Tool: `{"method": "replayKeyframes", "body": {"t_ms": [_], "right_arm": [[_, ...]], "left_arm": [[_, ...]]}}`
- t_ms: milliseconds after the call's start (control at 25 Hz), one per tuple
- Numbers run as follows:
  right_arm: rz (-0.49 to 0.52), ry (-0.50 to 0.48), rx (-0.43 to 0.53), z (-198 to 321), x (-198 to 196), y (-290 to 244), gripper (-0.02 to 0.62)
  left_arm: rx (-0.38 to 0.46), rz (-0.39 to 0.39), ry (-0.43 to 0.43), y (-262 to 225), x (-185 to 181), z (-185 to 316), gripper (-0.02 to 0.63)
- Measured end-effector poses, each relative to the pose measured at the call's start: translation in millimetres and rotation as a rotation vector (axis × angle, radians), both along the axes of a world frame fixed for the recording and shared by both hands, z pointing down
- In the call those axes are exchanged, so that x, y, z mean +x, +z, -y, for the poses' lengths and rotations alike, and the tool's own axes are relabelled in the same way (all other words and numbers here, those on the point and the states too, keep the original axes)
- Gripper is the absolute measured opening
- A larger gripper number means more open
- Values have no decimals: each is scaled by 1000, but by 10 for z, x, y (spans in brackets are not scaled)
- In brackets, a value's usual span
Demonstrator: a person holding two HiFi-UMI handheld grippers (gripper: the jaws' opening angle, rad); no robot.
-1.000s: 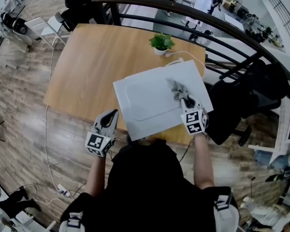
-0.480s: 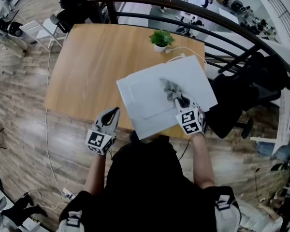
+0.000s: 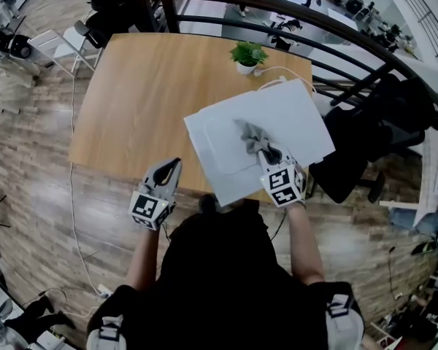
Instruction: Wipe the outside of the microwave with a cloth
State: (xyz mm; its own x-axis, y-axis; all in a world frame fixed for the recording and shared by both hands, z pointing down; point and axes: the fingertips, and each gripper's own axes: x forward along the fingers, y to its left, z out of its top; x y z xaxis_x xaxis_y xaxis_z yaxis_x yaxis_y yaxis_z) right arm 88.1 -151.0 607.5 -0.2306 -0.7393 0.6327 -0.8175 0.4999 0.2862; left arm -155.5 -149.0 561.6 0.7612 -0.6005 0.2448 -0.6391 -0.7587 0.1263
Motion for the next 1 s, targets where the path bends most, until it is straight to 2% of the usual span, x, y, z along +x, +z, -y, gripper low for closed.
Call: {"method": "replayKeyframes", "body": {"t_ms": [160, 280, 720, 840, 1000], "right_arm": [[-4, -19, -8, -53, -179, 5, 23], [-1, -34, -13, -103, -308, 11, 23], [12, -153, -21, -297, -995, -7, 23], [16, -175, -27, -343, -1129, -14, 23], [27, -207, -31, -378, -1304, -31, 23]], "left_arm": [[14, -18, 12, -2, -42, 6, 3], [-8, -7, 18, 39, -64, -14, 3], [23, -29, 33, 51, -109, -16, 3], [-3, -21, 27, 67, -123, -38, 3], [33, -26, 33, 51, -146, -16, 3]]}}
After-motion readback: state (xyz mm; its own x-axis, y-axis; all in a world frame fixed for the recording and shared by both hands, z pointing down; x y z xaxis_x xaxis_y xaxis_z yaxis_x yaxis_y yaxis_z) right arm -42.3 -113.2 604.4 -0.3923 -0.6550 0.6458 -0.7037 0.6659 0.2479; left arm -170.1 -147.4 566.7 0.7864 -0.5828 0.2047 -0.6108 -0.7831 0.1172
